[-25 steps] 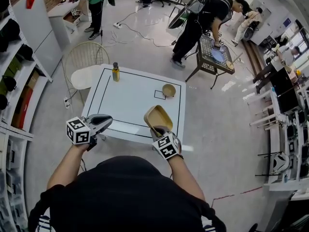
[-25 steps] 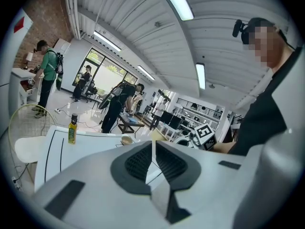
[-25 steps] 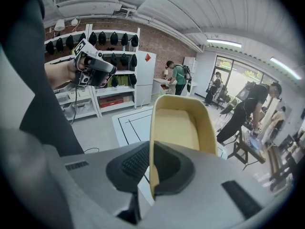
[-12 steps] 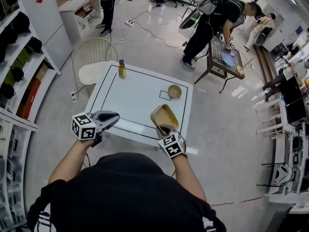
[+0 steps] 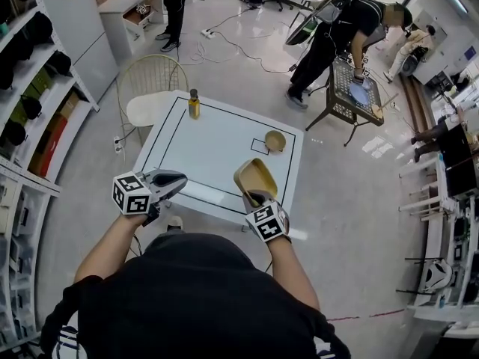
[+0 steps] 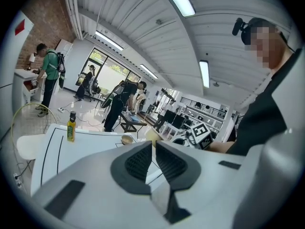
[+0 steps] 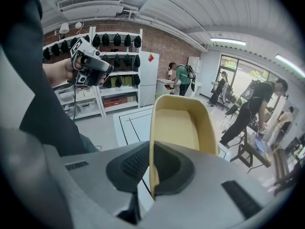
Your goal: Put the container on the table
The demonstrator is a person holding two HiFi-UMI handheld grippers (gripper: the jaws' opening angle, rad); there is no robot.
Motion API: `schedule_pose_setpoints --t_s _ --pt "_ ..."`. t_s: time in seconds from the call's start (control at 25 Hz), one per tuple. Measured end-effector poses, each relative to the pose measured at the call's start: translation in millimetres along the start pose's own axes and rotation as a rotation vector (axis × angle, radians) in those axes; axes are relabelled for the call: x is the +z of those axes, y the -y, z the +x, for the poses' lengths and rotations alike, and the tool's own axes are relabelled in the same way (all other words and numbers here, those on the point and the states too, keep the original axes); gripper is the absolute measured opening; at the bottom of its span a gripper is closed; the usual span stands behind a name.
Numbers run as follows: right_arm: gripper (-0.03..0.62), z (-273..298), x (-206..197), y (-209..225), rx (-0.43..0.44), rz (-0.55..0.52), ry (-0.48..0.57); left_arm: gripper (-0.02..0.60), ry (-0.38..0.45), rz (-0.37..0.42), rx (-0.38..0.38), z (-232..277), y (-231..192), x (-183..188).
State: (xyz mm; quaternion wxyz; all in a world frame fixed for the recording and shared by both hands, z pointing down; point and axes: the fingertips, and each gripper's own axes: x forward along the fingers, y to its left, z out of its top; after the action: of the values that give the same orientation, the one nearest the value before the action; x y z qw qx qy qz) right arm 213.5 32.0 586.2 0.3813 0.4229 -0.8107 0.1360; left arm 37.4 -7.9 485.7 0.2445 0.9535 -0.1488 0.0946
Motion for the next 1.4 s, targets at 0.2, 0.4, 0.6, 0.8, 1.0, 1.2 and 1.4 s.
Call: schedule_pose_setpoints --t_s 0.2,0.4,0.6,0.8,1.0,1.2,1.4 --pt "0.012 3.9 0.0 1.0 -0.003 0.000 -0.015 0.031 -0.004 -0.003 -0.010 -1.1 -7.2 -1.9" --pt "0.012 16.8 4.7 2.7 -0.006 0.008 -0.037 0.031 0.001 -0.006 -0.024 -2.8 -23.6 3.7" --pt "0.012 31.1 20.7 3.4 -0.007 0.002 -0.049 0.031 -0.001 -0.012 -0.039 -3.6 -44.3 11.3" --pt "0.014 45.4 31.5 4.4 -0.014 0.014 -0.068 0.031 -0.007 -0.013 -0.060 -7.6 -63.5 20.5" --pt "0.012 62.1 42.2 9.0 -0.026 0.033 -0.079 0.031 -0.014 -0.011 -0.077 -10.6 -87.9 30.8" --pt "0.012 81.0 43.5 19.2 -0.035 0.064 -0.103 0.031 -0.019 -0.016 -0.102 -3.7 -108.7 39.9" --pt "0.014 96.1 45.2 31.1 -0.052 0.096 -0.124 0.031 -0.038 -0.022 -0.125 2.0 -128.1 43.2"
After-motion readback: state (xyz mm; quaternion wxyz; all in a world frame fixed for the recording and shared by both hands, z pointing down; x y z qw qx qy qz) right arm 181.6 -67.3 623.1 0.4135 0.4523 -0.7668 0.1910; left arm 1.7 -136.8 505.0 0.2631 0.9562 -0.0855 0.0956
